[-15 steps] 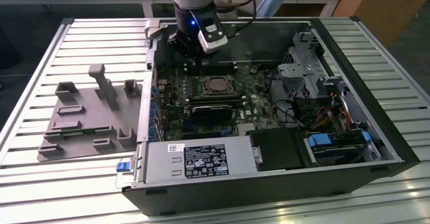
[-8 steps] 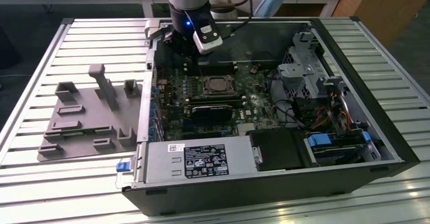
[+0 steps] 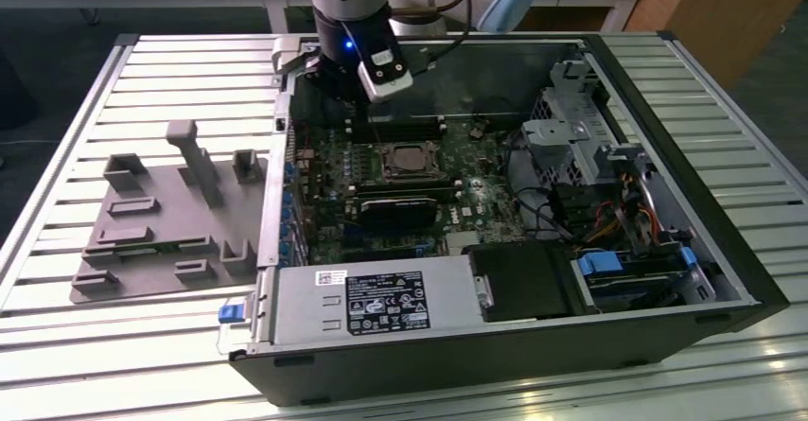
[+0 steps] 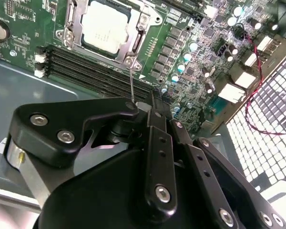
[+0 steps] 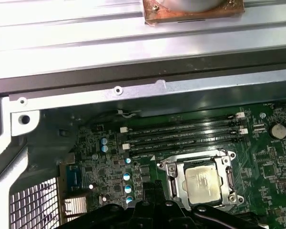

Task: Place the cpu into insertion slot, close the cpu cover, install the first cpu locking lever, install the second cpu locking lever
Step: 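Install the first cpu locking lever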

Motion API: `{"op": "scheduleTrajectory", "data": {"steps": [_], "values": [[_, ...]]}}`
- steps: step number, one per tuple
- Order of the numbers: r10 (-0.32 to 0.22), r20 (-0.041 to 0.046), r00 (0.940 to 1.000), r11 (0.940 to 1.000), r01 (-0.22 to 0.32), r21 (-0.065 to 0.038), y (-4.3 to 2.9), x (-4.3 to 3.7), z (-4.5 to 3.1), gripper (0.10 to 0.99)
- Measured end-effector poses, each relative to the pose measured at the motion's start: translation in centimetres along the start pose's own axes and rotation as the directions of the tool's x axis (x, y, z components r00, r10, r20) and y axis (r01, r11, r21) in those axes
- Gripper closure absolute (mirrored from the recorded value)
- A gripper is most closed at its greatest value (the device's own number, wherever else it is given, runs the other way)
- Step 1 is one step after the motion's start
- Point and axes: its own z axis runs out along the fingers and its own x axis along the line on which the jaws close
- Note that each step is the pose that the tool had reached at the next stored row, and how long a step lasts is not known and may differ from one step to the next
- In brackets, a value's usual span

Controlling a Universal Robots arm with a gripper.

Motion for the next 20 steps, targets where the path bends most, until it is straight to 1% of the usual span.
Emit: {"op": "scheduleTrajectory", "data": {"steps": [1, 2, 5, 7, 8, 12, 13, 16, 17, 18, 20], "values": [[0.0, 0.0, 1.0, 1.0, 0.0, 0.0, 0.0, 0.0, 0.0, 0.984], [0.0, -0.0008, 1.0, 1.0, 0.0, -0.005, -0.02, 0.0, 0.02, 0.984], [0.002, -0.0048, 1.0, 0.9994, -0.002, -0.034, -0.03, 0.04, 0.15, 0.984], [0.002, -0.0069, 1.0, 0.9988, -0.003, -0.049, -0.06, 0.08, 0.28, 0.984], [0.003, -0.0077, 1.0, 0.9985, -0.003, -0.054, -0.07, 0.1, 0.37, 0.984], [0.003, -0.01, 0.9999, 0.9977, -0.004, -0.068, -0.16, 0.21, 0.74, 0.984], [0.004, -0.0111, 0.9999, 0.9971, -0.004, -0.076, -0.17, 0.25, 0.79, 0.984], [0.005, -0.0164, 0.9999, 0.9936, -0.007, -0.112, -0.2, 0.33, 0.9, 0.984], [0.006, -0.0174, 0.9998, 0.9928, -0.008, -0.119, -0.2, 0.33, 0.93, 0.984], [0.006, -0.0174, 0.9998, 0.9926, -0.008, -0.121, -0.21, 0.34, 1.0, 0.984], [0.006, -0.0176, 0.9998, 0.9926, -0.008, -0.122, -0.23, 0.35, 1.14, 0.984]]}}
